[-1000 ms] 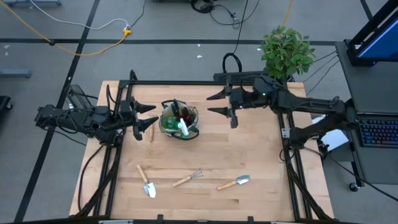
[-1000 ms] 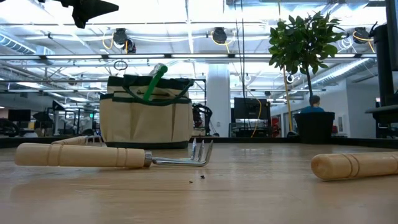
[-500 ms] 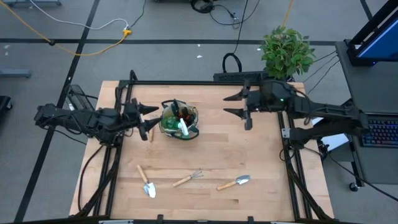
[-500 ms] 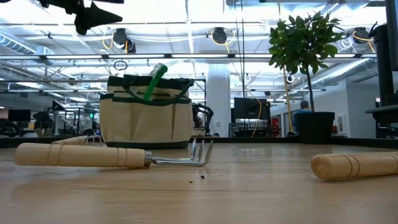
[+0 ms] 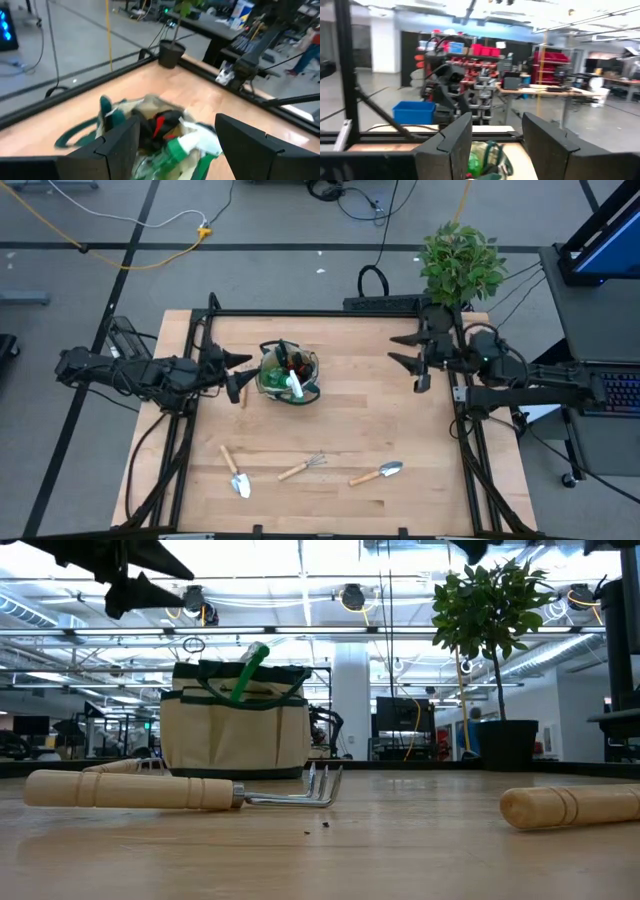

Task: Pick & Place Garden tools in Gardening bag
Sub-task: Put the top brown hand rake into the gardening bag

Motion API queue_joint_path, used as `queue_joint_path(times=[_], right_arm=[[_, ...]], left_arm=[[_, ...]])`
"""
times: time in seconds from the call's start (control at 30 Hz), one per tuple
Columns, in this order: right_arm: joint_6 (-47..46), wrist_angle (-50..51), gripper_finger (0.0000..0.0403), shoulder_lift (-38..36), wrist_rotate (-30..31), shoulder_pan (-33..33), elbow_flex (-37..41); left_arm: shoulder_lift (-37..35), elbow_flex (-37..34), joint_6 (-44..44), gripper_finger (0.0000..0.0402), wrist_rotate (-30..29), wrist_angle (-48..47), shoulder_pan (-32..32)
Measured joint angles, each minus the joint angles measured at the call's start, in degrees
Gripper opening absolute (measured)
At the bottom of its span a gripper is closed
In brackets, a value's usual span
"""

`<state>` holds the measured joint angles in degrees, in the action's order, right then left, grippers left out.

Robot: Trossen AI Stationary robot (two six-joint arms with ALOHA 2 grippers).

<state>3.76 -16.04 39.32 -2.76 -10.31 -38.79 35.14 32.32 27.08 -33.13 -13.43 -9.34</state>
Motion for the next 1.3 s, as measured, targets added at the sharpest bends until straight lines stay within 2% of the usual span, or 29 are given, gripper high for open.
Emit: queue_joint_path(times=[0.43,0.9,1.2,1.3], right_arm=[[-1.1,0.0,0.0164,-11.8,1.5,0.0,6.7],[-1.6,0.5,0.0164,-12.4,4.4,0.0,6.7],[-1.6,0.5,0.0164,-12.4,6.2,0.0,6.7],[-1.6,0.5,0.0164,-12.4,6.1,0.0,6.7]], left_arm=[[0.0,0.0,15.8,0.0267,0.0,-18.6,0.0],[0.1,0.0,27.7,0.0267,0.0,-38.5,0.0],[0.1,0.0,38.8,0.0267,0.1,-43.8,0.0],[0.1,0.0,37.9,0.0267,0.5,-43.7,0.0]])
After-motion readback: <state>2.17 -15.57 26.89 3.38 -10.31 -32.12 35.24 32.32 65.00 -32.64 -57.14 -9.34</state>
